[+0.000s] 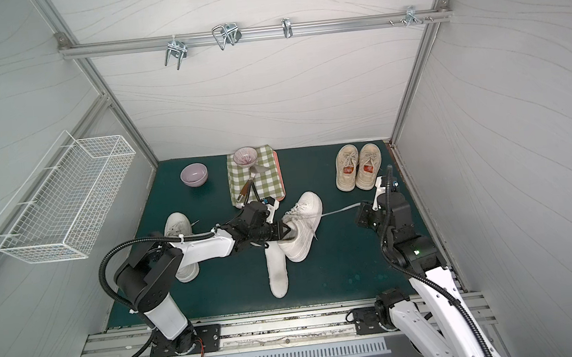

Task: Remove the insole from the shoe
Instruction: Untie the shoelace on the shoe.

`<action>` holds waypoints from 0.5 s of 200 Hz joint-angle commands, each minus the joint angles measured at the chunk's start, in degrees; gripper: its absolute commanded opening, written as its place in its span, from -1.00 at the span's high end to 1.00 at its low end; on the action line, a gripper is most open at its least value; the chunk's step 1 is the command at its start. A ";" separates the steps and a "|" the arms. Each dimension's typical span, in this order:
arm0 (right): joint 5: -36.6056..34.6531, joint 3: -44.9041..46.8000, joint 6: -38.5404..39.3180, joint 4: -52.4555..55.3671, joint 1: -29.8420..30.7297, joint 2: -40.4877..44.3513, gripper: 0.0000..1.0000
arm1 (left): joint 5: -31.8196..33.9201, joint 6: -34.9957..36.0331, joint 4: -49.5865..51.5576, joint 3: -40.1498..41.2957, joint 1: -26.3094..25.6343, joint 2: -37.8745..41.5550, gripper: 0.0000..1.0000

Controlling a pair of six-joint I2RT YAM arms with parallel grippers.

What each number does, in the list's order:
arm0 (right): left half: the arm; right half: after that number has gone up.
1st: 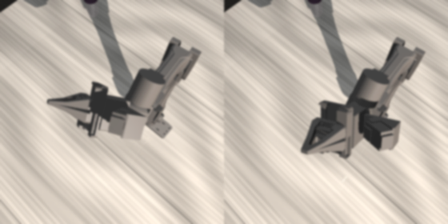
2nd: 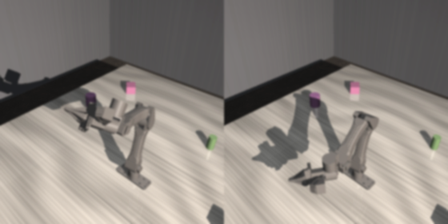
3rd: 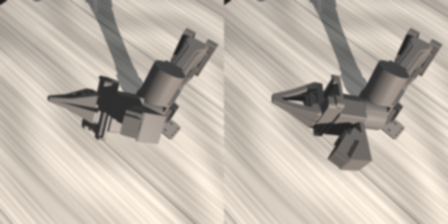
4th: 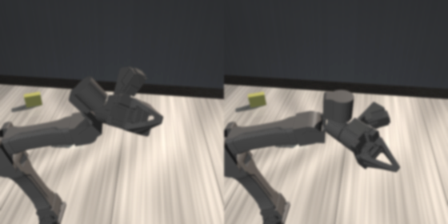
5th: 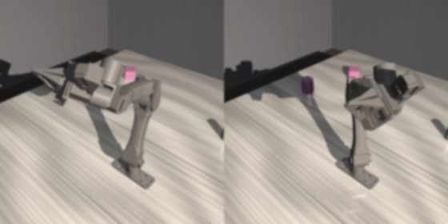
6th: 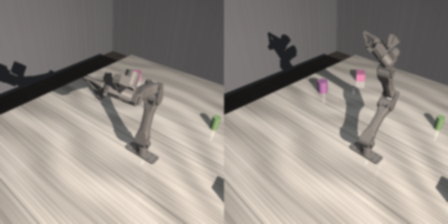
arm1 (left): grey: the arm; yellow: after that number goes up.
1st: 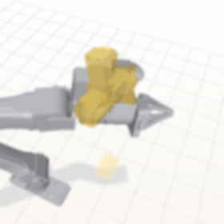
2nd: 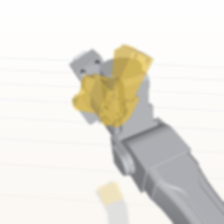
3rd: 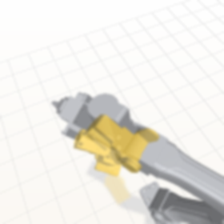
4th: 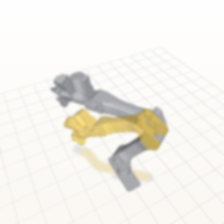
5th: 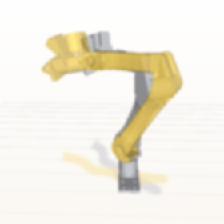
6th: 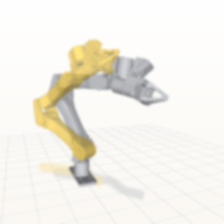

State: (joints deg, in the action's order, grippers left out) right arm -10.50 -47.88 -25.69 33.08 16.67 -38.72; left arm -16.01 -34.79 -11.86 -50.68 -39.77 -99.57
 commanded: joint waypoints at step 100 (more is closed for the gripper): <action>6.64 -1.92 -2.56 -5.90 -2.11 -16.15 1.00 | -7.55 6.82 -7.77 -2.01 -1.30 3.33 1.00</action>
State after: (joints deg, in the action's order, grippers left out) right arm -4.80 -47.88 -26.72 30.11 15.59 -51.42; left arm -19.51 -31.05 -12.34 -50.68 -40.38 -99.39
